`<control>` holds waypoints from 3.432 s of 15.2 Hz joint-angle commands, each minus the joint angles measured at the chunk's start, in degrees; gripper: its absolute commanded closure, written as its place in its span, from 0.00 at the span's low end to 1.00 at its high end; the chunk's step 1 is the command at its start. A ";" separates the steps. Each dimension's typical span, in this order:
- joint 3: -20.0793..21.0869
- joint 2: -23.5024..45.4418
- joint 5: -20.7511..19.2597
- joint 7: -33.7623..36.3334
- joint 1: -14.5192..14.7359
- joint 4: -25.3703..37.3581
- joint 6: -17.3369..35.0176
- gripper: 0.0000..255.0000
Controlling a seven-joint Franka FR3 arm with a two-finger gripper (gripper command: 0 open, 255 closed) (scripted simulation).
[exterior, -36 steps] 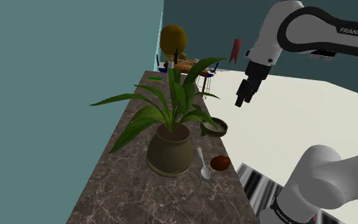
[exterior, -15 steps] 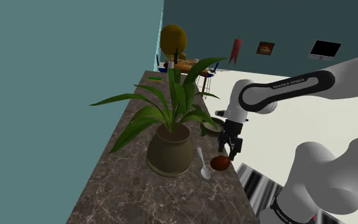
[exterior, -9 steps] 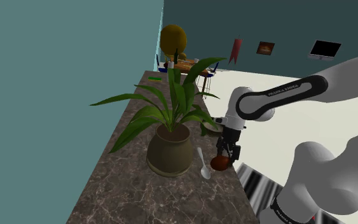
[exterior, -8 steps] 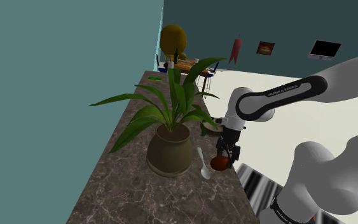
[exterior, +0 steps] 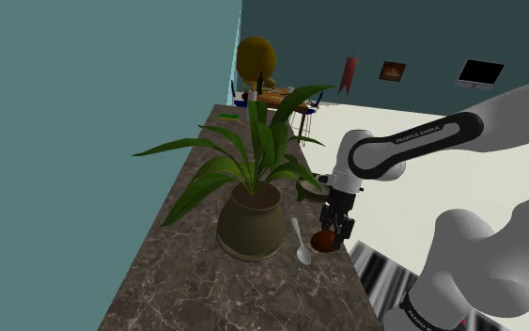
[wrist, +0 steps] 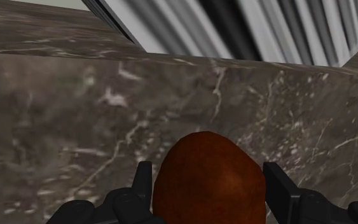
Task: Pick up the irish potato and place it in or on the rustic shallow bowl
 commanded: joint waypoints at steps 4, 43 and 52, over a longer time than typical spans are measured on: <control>0.01 -0.01 -0.01 0.01 -0.01 -0.03 0.00 1.00; -1.48 -0.75 -2.55 1.56 -0.89 24.71 -25.59 1.00; -14.29 19.54 1.60 -13.12 2.23 43.35 -29.19 1.00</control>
